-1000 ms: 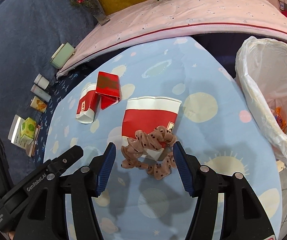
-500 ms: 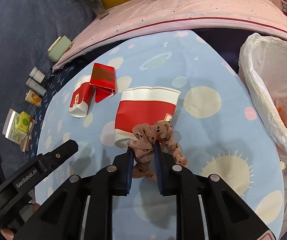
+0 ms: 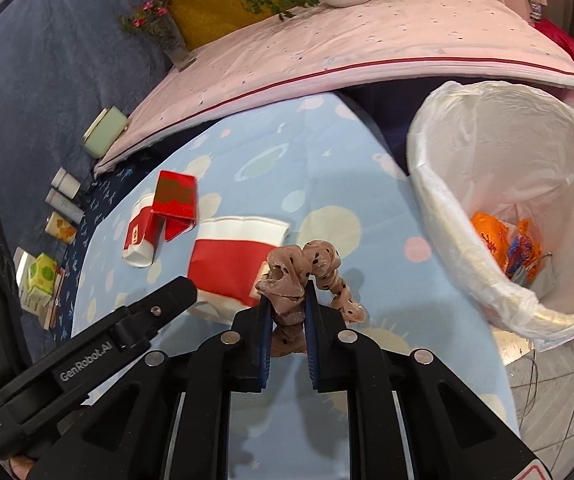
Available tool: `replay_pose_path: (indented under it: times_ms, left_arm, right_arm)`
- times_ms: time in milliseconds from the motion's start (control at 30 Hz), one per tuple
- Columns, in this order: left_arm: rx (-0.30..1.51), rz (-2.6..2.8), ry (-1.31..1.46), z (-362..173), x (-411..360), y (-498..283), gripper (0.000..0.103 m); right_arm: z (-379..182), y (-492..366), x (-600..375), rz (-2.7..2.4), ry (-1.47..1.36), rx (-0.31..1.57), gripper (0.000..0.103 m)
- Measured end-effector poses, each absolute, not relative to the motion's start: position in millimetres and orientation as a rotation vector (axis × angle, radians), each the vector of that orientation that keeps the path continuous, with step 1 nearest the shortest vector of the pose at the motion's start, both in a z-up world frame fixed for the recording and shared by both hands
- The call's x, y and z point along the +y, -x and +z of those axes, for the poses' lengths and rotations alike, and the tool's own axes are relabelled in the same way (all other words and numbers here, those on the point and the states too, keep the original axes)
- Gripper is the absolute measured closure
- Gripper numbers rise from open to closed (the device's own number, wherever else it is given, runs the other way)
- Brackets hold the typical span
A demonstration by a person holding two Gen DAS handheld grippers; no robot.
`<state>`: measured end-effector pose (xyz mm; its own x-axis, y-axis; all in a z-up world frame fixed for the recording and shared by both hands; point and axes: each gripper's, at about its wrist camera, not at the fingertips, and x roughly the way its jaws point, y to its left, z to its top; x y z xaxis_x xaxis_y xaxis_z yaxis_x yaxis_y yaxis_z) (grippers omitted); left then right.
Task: Collect trash
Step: 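Grasp the brown beaded bracelet with the right gripper while the left gripper grasps the red-white cup, then carry the bracelet and cup over the bin and release the cup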
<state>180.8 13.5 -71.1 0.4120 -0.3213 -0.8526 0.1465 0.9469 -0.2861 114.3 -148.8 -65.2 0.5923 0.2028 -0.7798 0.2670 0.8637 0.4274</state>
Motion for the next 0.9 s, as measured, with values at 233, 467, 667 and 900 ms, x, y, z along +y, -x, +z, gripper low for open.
replay_pose_path:
  times_ms: [233, 467, 667, 900]
  left_arm:
    - [1.142, -0.310, 0.174, -86, -5, -187, 0.037]
    - [1.184, -0.336, 0.185, -99, -11, -185, 0.055]
    - [1.156, -0.344, 0.172, -90, -15, -179, 0.055]
    - [1.111, -0.371, 0.162, -68, -25, -174, 0.055]
  right_arm:
    - [-70, -109, -166, -0.059, -0.570, 0.943, 0.089]
    - [-72, -105, -174, -0.058, -0.586, 0.939, 0.089]
    - [-71, -100, -177, -0.058, -0.595, 0.930, 0.089]
    - [-58, -95, -187, -0.067, -0.598, 0.891, 0.089]
